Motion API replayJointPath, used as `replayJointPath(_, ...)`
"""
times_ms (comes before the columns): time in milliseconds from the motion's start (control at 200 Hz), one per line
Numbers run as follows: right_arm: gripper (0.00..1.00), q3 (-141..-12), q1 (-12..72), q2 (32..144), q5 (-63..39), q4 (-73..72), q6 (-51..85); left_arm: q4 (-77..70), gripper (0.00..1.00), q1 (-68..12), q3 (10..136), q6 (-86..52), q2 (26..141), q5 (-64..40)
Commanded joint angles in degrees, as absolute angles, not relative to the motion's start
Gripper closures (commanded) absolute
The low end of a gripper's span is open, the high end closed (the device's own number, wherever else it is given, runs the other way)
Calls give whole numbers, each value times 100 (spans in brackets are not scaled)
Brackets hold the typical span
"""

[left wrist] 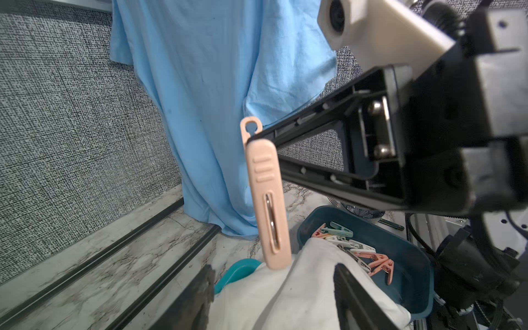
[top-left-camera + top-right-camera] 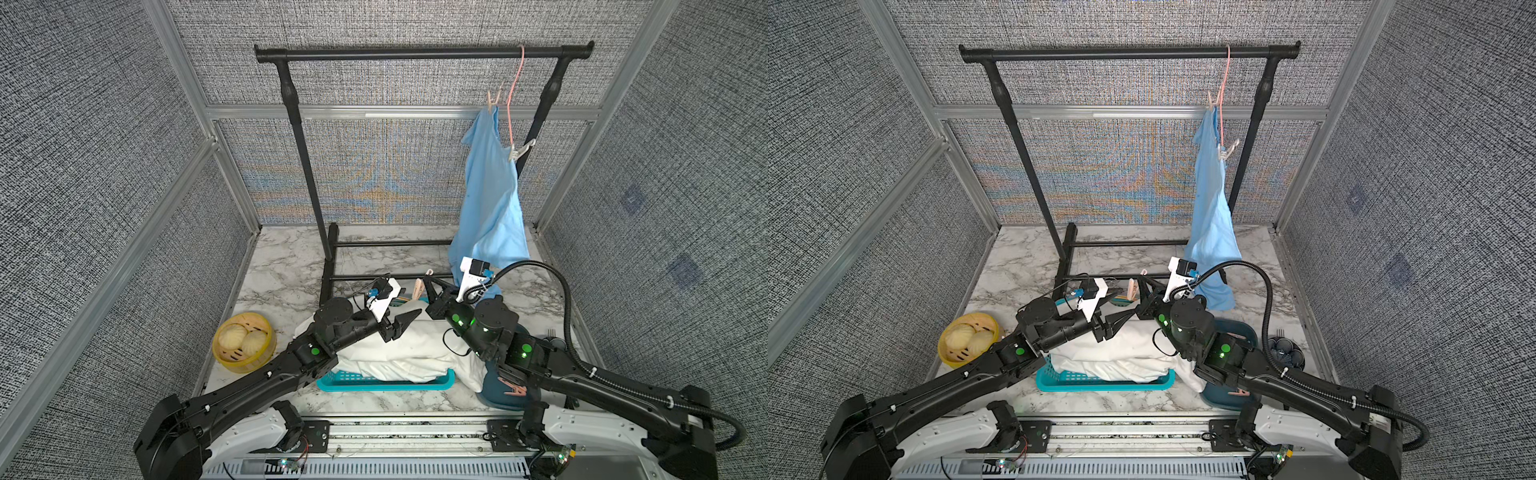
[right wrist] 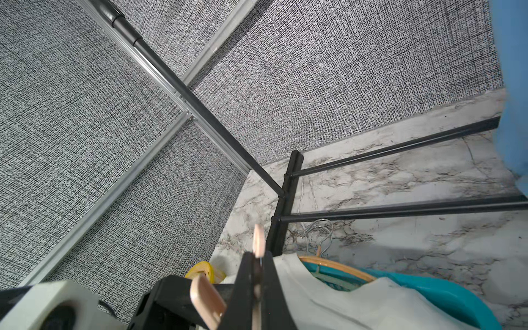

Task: Use clothespins to secure the t-shirt on both sides of the hanger
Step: Pick up the clothespin from the storage box.

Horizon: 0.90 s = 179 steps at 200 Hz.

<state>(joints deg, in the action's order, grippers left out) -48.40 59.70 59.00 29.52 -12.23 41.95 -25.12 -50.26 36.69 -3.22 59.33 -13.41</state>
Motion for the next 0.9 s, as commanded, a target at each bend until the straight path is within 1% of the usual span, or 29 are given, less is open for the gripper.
replayJointPath(0, 100, -4911, 5977, 5953, 2920, -1349, 4179, -2804, 40, -5034, 3718, -330, 5959, -1100)
replayJointPath(180, 100, -4953, 5985, 6027, 2803, -1376, 4201, -2874, 54, -5045, 3734, -439, 6072, -1142)
replayJointPath(325, 100, -4965, 5985, 6021, 2751, -1361, 4192, -2896, 60, -5058, 3753, -523, 6159, -960)
replayJointPath(385, 100, -4974, 5986, 6020, 2749, -1297, 4184, -2941, 68, -5062, 3769, -551, 6193, -878)
replayJointPath(455, 100, -5037, 5985, 6025, 2757, -1090, 4193, -2992, 80, -5054, 3779, -587, 6211, -807)
replayJointPath(480, 100, -5072, 5986, 6029, 2763, -987, 4184, -3003, 82, -5055, 3779, -595, 6198, -785)
replayJointPath(590, 100, -5236, 5985, 6012, 2926, -317, 4139, -2984, 85, -5060, 3747, -557, 6144, -754)
replayJointPath(660, 99, -5220, 5985, 5971, 3052, -133, 4127, -2889, 87, -5060, 3701, -378, 6052, -782)
replayJointPath(676, 95, -5205, 5979, 5941, 3058, -113, 4070, -2847, 88, -5054, 3693, -332, 6020, -789)
replayJointPath(681, 95, -5205, 5979, 5941, 3058, -113, 4070, -2830, 88, -5054, 3688, -320, 6007, -790)
replayJointPath(686, 92, -5199, 5977, 5924, 3058, -92, 4037, -2812, 88, -5058, 3685, -305, 5996, -790)
replayJointPath(736, 76, -5222, 5977, 5812, 3061, 102, 3810, -2596, 92, -5056, 3672, -141, 5836, -774)
replayJointPath(766, 57, -5265, 5971, 5725, 3063, 284, 3645, -2399, 93, -5059, 3674, -12, 5709, -752)
replayJointPath(791, 48, -5296, 5968, 5642, 3067, 457, 3522, -2221, 94, -5060, 3687, 94, 5600, -720)
replayJointPath(826, 40, -5324, 5968, 5516, 3010, 635, 3293, -1985, 94, -5054, 3704, 279, 5439, -665)
replayJointPath(891, 31, -5232, 5959, 5235, 2778, 669, 2753, -1406, 95, -5056, 3760, 691, 5157, -580)
